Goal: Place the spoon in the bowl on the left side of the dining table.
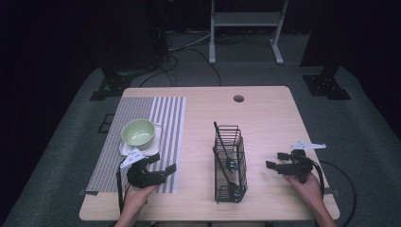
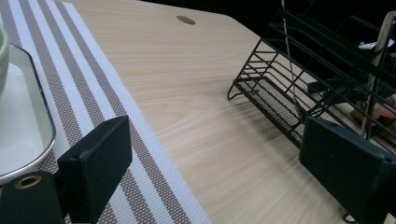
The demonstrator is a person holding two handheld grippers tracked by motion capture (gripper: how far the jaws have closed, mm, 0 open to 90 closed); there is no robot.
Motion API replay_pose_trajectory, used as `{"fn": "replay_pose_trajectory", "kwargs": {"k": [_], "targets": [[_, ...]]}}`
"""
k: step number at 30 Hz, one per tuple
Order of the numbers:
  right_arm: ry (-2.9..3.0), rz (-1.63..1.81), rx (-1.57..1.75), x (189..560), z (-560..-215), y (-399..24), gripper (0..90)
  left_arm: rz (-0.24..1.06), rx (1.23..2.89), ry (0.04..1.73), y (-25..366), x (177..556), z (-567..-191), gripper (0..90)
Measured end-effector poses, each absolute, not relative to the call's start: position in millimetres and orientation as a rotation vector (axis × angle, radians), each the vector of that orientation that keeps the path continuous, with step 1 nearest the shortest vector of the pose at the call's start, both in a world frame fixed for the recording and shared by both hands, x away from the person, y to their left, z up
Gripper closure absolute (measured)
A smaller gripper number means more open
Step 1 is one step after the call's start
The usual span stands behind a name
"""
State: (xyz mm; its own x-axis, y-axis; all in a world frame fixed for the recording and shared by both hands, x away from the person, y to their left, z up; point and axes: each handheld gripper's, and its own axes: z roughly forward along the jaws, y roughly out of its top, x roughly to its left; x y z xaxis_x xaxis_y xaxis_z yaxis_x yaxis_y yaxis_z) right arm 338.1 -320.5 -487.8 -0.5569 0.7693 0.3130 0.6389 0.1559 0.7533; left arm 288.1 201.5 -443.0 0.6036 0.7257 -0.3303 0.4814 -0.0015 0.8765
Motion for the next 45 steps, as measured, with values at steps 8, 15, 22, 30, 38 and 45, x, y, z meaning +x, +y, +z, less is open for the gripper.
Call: {"fn": "replay_pose_trajectory", "kwargs": {"k": [8, 15, 22, 30, 38, 45], "targets": [[2.273, 1.359, 1.398, 338.3, -487.8, -320.3, 17.6, 0.236, 1.614, 1.018, 198.6, 290.9, -441.8, 8.8], [2.271, 1.356, 1.397, 338.2, -487.8, -320.0, 17.6, 0.231, 1.593, 0.999, 194.4, 292.7, -435.8, 8.8], [2.270, 1.354, 1.398, 338.1, -487.8, -319.9, 17.6, 0.198, 1.578, 0.992, 191.0, 295.5, -430.3, 8.8], [2.270, 1.355, 1.399, 338.1, -487.8, -320.1, 17.6, 0.173, 1.590, 0.958, 180.5, 299.8, -421.5, 8.8], [2.274, 1.361, 1.397, 338.3, -487.8, -320.4, 17.6, 0.151, 1.585, 0.904, 162.1, 309.3, -408.7, 8.8], [2.276, 1.361, 1.392, 338.2, -487.9, -320.0, 17.5, 0.119, 1.571, 0.901, 151.1, 320.3, -403.7, 8.9]]}}
